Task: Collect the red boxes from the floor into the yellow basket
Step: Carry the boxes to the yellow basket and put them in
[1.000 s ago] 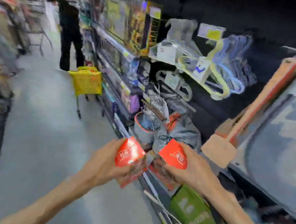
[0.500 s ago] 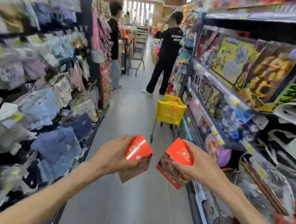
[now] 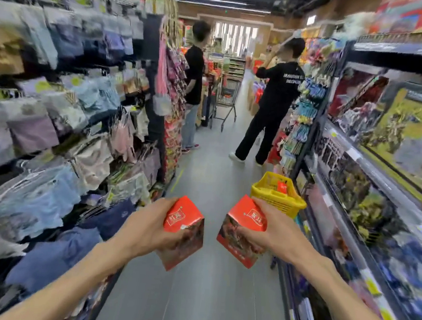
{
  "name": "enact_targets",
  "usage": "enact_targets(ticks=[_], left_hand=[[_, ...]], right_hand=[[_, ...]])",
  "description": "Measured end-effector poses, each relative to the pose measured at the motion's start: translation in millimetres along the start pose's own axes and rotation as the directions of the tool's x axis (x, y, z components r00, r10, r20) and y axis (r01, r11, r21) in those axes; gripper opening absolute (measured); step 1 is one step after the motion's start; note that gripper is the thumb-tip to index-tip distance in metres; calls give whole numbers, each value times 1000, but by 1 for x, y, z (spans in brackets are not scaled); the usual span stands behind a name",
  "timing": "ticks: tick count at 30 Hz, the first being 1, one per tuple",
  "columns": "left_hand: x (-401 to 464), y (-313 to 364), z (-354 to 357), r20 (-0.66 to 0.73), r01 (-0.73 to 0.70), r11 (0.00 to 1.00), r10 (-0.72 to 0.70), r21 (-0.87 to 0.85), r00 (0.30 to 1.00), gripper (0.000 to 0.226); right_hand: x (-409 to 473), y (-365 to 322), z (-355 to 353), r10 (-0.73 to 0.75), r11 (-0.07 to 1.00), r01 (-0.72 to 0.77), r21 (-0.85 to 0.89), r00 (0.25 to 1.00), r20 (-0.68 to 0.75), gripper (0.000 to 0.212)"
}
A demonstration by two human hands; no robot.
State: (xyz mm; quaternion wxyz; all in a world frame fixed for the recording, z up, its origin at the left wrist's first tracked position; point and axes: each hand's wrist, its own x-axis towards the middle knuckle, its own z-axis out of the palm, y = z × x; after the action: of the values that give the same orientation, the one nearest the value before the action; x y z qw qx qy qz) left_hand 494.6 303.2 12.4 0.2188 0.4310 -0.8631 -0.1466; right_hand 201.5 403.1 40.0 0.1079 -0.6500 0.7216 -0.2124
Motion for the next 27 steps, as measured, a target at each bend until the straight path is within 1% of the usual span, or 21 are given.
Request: enact_targets(ticks=[5,7,11,14,19,23,25,27], left_hand=[[117,-52,7,-36,30,999,-29,29,999,84],[170,-77,13,-46,25,999,-24,38,999,85],[281,-122,22,-47,-55,998,57,37,997,80],[367,-151,26,-21,-96,995,96,19,995,86],[513,-179,40,35,-185,983,186,-11,982,86],[624,-194,73,95,-242,970,243,-22,965,92],[679,-194,94,110,-286,958,286,-23,952,92],[732,-193,117,131,-334,942,335,-32,933,90]], right_hand=[[134,27,10,12,996,-10,86,1000,-23,89],[188,38,16,24,996,-21,86,999,-36,91],[296,55,24,25,999,-23,45,999,-47,90],[371,65,20,60,998,-57,41,996,-62,84],[480,96,7,143,988,-135,77,984,-111,81],[560,140,4,229,973,-223,55,963,-141,81],[600,167,3,276,961,-273,43,948,-157,83],[636,195,0,290,957,-288,34,941,-176,81]])
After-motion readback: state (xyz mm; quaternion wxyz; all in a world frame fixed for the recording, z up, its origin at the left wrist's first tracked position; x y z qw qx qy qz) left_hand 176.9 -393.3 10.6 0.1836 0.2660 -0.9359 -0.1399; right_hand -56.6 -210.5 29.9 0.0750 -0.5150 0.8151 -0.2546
